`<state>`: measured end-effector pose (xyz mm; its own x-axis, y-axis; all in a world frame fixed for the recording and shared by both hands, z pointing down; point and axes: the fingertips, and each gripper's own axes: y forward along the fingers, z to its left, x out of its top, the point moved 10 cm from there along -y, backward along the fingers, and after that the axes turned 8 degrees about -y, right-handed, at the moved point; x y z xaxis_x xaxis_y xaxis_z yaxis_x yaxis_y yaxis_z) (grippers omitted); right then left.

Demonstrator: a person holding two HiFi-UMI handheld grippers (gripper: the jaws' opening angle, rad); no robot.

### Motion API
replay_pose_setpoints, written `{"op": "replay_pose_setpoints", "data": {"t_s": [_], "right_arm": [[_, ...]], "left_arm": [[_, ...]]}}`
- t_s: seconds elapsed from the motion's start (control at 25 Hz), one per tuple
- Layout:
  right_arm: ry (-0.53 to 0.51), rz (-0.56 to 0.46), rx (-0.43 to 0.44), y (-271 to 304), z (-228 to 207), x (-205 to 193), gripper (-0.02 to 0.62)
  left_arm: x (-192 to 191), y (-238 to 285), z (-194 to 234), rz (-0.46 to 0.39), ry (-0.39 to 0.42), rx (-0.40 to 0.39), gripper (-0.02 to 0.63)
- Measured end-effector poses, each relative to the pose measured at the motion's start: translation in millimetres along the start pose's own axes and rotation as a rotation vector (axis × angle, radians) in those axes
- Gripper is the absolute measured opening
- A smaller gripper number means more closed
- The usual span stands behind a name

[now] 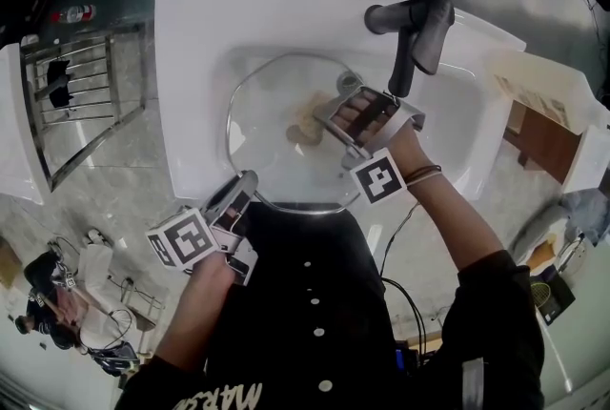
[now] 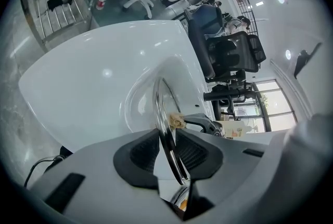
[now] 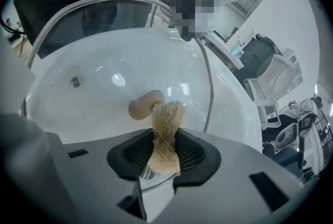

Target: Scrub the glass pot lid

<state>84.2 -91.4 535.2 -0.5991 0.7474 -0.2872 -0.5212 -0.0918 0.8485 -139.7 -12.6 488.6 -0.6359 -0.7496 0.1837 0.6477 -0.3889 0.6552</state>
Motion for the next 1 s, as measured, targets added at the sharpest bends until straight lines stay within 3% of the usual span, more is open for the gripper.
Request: {"op": "replay_pose_setpoints", "data": {"t_s": [0.64, 0.84, 1.0], "right_arm": [[-0.035, 0.050, 0.163, -44.4, 33.0, -20.6, 0.135], [-0.149, 0.095, 0.283, -51.4, 41.9, -29.0, 0.135], [-0.108, 0.077, 0.219, -50.1, 34.4, -25.3, 0.135]], "left_arm": [[0.1, -0.6, -2.2, -0.004, 0.015, -0.004, 0.117], [-0.1, -0.5, -1.4, -0.006, 0.026, -0.002, 0.118], [-0.6, -1.2, -3.4, -0.009, 0.028, -0.007, 0.118]]}}
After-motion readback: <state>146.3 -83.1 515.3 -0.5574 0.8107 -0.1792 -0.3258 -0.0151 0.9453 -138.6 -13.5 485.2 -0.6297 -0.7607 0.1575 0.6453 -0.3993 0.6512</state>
